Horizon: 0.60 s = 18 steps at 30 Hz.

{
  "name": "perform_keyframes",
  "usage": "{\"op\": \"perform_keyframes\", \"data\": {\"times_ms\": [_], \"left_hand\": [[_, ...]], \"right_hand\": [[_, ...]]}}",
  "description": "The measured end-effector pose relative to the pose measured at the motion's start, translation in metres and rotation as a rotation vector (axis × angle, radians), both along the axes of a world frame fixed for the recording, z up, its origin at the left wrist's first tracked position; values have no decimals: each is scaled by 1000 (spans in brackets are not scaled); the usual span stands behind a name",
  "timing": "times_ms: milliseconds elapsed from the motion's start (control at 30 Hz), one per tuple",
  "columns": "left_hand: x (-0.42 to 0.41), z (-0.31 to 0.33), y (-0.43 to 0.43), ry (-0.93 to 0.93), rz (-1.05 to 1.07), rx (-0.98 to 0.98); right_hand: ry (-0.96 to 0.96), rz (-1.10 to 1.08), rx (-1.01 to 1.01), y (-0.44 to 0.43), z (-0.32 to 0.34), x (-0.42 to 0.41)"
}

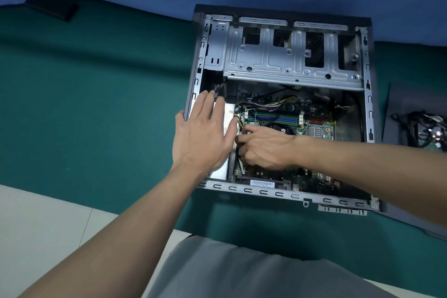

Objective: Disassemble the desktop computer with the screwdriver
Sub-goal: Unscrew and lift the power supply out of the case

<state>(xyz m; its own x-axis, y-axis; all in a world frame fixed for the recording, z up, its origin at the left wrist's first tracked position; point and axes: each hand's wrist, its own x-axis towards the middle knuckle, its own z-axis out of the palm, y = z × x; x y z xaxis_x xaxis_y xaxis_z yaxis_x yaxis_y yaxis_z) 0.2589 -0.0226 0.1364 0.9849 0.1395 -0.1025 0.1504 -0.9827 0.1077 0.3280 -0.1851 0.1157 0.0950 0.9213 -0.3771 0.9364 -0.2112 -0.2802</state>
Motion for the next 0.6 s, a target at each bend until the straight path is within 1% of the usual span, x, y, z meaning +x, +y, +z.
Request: {"op": "perform_keyframes", "data": {"times_ms": [67,100,233,267,333,400,467,600], "left_hand": [[0,0,0,4,4,4],[0,0,0,10,4,5],[0,0,0,18,-3,-1],[0,0,0,16,-2,-1],[0,-1,0,16,-2,-2],[0,0,0,15,-3,-7],[-1,0,0,19,-6,-6],[0,2,-1,29,2,-16]], "right_hand": [[-66,-4,80,2,12,6],[-83,-57,94,0,17,10],[-138,-409,114,-14,41,26],[-137,-477,79,-17,46,30],[-75,-585,38,-24,47,38],[-52,-666,77,-29,45,40],[-45,-728,109,-34,41,36],[-31,-835,28,-46,27,25]]}}
